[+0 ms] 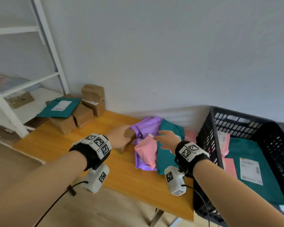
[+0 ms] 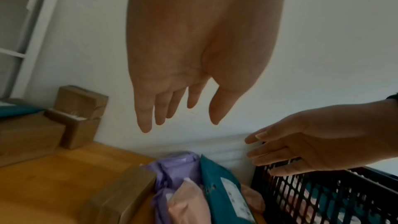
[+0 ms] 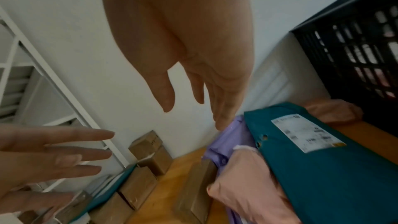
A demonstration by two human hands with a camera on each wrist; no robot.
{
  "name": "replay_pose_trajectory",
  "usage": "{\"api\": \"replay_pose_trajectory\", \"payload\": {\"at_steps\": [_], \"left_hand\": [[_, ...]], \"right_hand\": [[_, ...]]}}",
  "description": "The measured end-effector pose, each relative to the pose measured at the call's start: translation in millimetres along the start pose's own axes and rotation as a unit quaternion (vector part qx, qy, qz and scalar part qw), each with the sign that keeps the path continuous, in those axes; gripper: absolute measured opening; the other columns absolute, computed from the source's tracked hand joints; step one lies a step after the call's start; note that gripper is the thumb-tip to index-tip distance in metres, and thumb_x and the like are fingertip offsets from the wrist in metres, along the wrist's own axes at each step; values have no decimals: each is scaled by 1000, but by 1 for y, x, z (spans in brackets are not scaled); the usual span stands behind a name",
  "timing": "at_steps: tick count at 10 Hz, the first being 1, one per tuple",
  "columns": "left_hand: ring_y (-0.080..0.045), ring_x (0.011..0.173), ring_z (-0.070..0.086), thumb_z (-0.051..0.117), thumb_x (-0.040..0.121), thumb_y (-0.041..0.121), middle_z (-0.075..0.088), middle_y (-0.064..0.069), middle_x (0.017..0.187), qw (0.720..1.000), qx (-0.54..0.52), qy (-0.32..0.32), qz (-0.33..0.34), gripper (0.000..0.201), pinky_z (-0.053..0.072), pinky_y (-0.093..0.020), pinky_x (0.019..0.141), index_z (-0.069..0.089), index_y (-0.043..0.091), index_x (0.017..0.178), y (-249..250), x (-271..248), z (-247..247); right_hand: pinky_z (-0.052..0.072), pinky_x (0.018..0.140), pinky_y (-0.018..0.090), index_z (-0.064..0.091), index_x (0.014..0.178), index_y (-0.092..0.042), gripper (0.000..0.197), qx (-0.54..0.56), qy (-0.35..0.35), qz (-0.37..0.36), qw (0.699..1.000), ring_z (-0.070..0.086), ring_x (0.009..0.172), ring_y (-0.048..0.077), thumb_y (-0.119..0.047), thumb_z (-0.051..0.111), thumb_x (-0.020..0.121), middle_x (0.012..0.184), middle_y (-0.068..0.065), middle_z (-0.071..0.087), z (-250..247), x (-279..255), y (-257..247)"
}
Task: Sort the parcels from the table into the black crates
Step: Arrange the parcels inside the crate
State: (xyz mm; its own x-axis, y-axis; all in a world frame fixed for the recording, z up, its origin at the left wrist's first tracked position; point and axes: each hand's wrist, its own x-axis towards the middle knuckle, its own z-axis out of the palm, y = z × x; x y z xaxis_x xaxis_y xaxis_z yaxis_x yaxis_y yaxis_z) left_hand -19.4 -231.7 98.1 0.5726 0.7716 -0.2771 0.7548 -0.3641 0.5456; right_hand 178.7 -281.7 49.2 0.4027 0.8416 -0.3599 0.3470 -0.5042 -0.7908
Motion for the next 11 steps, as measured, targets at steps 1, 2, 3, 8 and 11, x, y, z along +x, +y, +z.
{"api": "replay_pose_trajectory", "payload": {"at_steps": [1, 2, 3, 8, 11], "left_hand": [[-27, 132, 41, 51, 95, 12, 40, -14, 146, 1000, -1, -7, -18, 52, 34, -28, 101, 32, 4, 143, -35, 6, 18], [-26, 131, 41, 52, 96, 15, 36, -12, 148, 999, 3, -22, -33, 57, 34, -24, 98, 28, 5, 146, -58, 13, 38], [-27, 126, 47, 49, 97, 16, 38, -11, 147, 998, 4, -45, -35, 56, 37, -24, 92, 26, 5, 146, -71, 23, 58], [-25, 137, 36, 45, 98, 16, 31, -8, 153, 989, 19, -142, -44, 58, 31, -29, 106, 20, 13, 150, -117, 130, 113], [-28, 130, 44, 43, 94, -1, 44, -12, 143, 985, -38, -170, -6, 52, 34, -32, 106, 33, 8, 144, -117, 177, 122]], "right_hand": [[45, 69, 26, 54, 125, -10, 36, -13, -1, 21, 1000, 53, 90, 19, -10, 61, 90, 102, 5, 51, 22, -2, 16], [45, 68, 16, 51, 130, -4, 41, -43, -19, 29, 998, 50, 95, 18, -12, 61, 91, 111, 8, 55, 38, 3, 29], [41, 65, 9, 44, 138, -2, 48, -53, -25, 40, 997, 47, 106, 17, -7, 58, 92, 138, 14, 47, 53, 12, 45], [35, 105, 33, 32, 145, -10, 57, -73, -13, 110, 991, 43, 130, 29, -26, 54, 94, 144, 13, 42, 84, 86, 73], [44, 82, 34, 47, 131, -12, 36, -36, 14, 169, 985, 51, 114, 32, -27, 37, 100, 127, 16, 50, 93, 128, 71]]}}
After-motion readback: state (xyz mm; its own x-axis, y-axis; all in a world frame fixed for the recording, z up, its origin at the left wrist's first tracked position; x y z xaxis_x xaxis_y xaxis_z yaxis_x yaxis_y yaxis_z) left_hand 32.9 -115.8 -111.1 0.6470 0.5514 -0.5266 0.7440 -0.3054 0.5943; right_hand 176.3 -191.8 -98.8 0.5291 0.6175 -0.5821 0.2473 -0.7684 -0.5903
